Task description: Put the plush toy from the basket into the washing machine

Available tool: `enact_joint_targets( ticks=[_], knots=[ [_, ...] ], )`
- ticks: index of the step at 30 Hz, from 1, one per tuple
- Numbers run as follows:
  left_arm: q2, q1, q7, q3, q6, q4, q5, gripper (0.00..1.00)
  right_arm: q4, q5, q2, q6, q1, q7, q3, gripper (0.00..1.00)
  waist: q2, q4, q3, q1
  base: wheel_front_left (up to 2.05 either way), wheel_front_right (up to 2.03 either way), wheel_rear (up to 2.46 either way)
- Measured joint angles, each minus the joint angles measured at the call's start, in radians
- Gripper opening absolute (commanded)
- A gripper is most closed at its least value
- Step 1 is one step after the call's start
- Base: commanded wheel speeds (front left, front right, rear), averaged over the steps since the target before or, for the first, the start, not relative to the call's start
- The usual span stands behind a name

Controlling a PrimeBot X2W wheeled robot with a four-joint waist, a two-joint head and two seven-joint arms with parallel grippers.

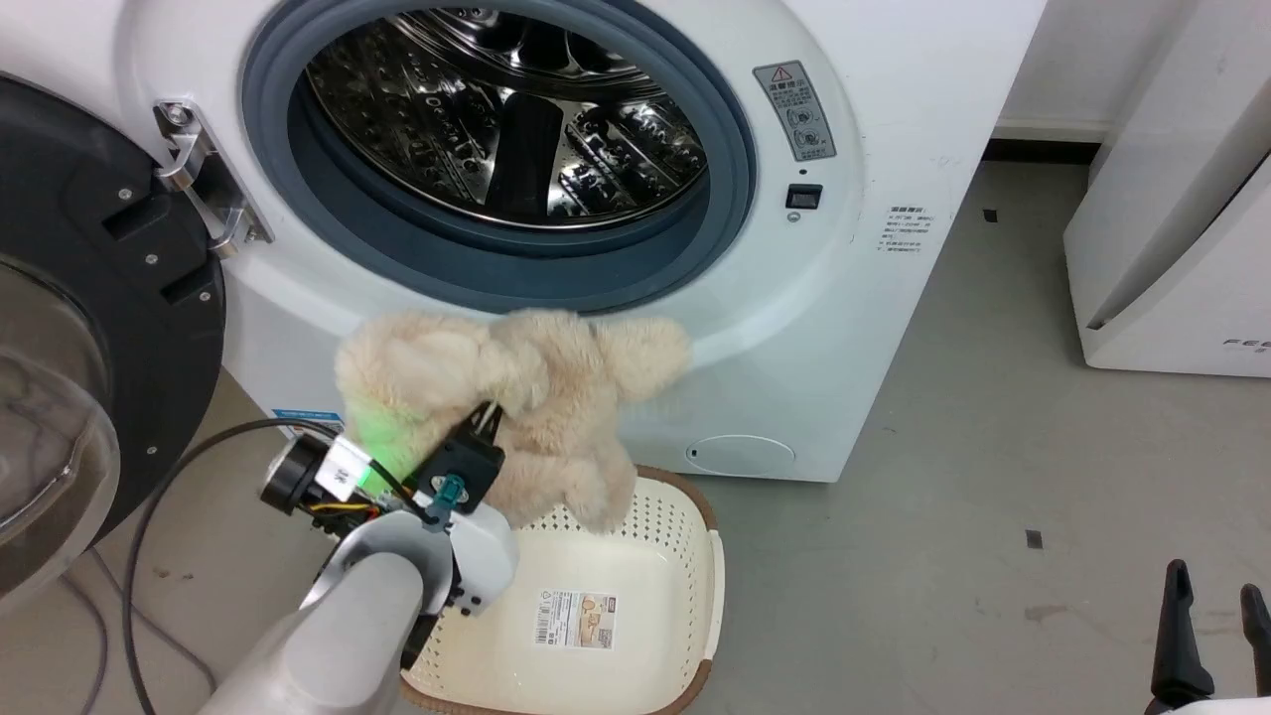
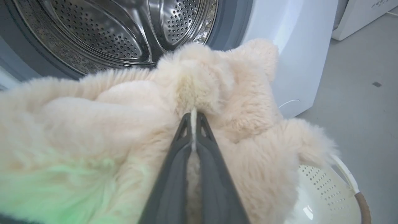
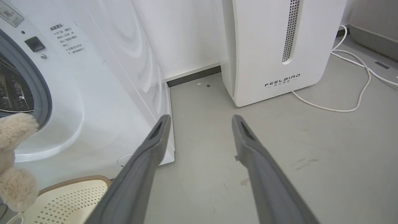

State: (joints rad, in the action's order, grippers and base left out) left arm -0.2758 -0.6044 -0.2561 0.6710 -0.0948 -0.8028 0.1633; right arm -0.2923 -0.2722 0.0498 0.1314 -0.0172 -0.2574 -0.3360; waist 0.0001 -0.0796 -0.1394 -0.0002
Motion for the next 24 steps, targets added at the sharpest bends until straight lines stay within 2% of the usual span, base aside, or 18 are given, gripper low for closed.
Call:
enact_joint_targets(
  ticks=[6,10,17,24],
  knots=[
    [-0.025,0.012,0.000,-0.049,-0.047,0.108,0.009,0.00,0.000,0.001,0.000,0.000,0.000,0.000,0.002,1.00,0.0000,0.001,-0.006,0.0000,0.00,0.00,0.00],
    [-0.034,0.005,0.000,-0.077,-0.059,0.145,0.015,0.00,0.002,0.003,0.000,0.000,0.002,0.000,0.010,1.00,0.0000,0.011,-0.024,0.0000,0.00,0.00,0.00],
    [-0.063,-0.090,0.000,-0.155,-0.070,0.167,0.026,0.00,0.009,0.006,0.000,0.000,0.042,0.000,0.021,1.00,0.0000,0.050,-0.082,0.0001,0.00,0.00,0.00],
    [-0.115,-0.214,0.000,-0.216,-0.059,0.147,0.029,0.00,0.012,-0.005,0.000,0.000,0.100,0.000,0.032,1.00,0.0000,0.100,-0.179,0.0002,0.00,0.00,0.00]
  ],
)
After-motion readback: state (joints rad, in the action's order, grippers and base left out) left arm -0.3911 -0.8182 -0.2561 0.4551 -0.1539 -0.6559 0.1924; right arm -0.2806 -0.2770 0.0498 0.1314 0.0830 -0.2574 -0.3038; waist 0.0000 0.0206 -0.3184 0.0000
